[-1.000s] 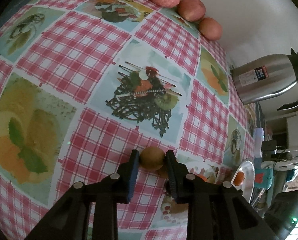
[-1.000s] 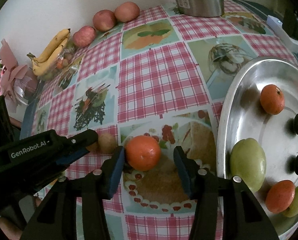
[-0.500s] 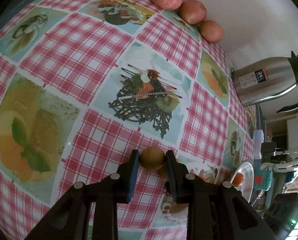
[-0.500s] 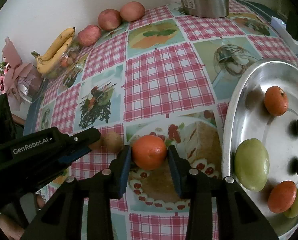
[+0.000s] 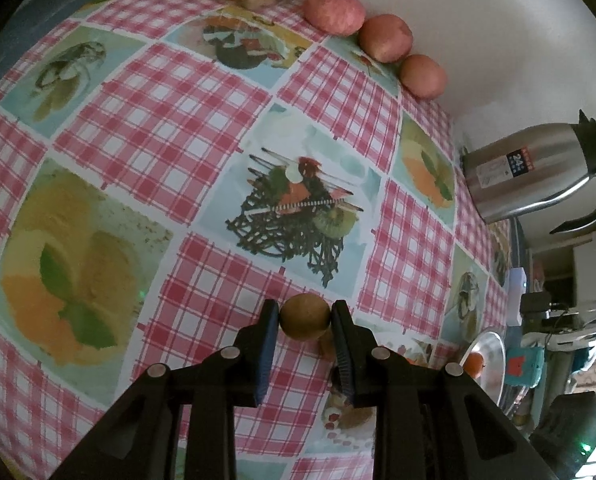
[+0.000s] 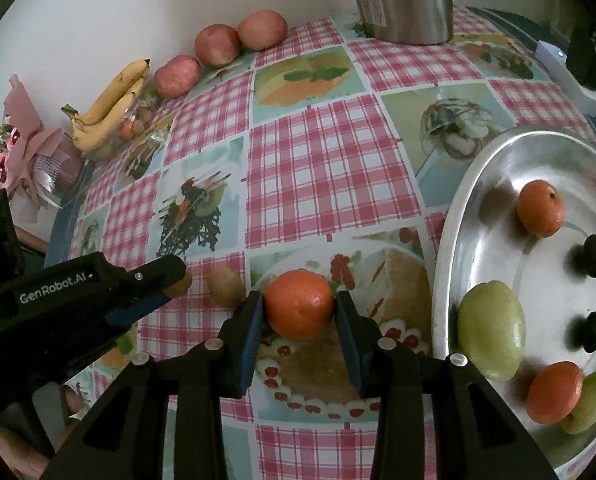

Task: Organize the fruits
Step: 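Carry the tangerine in the right tool while the left tool carries the kiwi to the plate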

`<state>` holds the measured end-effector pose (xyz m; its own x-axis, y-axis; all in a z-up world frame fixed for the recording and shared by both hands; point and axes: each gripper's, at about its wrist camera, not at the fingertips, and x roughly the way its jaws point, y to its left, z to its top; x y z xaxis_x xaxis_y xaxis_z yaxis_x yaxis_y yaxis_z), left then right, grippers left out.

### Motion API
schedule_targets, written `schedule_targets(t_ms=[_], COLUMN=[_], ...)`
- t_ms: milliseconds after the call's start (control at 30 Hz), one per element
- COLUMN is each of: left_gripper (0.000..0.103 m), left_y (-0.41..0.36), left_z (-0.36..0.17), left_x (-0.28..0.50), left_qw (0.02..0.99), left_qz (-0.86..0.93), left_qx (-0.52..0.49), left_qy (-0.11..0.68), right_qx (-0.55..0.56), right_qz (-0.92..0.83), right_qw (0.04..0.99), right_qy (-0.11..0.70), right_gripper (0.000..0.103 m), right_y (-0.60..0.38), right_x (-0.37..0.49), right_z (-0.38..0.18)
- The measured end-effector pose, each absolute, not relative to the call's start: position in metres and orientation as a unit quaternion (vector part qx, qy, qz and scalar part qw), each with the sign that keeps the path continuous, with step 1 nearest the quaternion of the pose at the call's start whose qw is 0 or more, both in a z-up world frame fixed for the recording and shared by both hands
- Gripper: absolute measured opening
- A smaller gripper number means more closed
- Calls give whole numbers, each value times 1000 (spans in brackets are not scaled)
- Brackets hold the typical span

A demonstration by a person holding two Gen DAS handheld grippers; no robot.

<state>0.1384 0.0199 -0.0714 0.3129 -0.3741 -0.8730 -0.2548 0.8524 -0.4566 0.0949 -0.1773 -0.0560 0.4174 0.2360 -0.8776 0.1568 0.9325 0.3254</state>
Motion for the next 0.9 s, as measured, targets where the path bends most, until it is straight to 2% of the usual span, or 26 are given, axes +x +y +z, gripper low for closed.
schedule_targets(t_ms=[900], left_gripper=[29], left_y=[14], left_z=[-11], left_x=[124], left_qw=[818], left_qz=[-59], left_qx=[-243], left_qy=[519], right_qx=[188], right_qz=[-62], right_qw=[851], right_qy=[486], right_gripper=[38], right_y=[-224], right_x=[70], right_z=[-7])
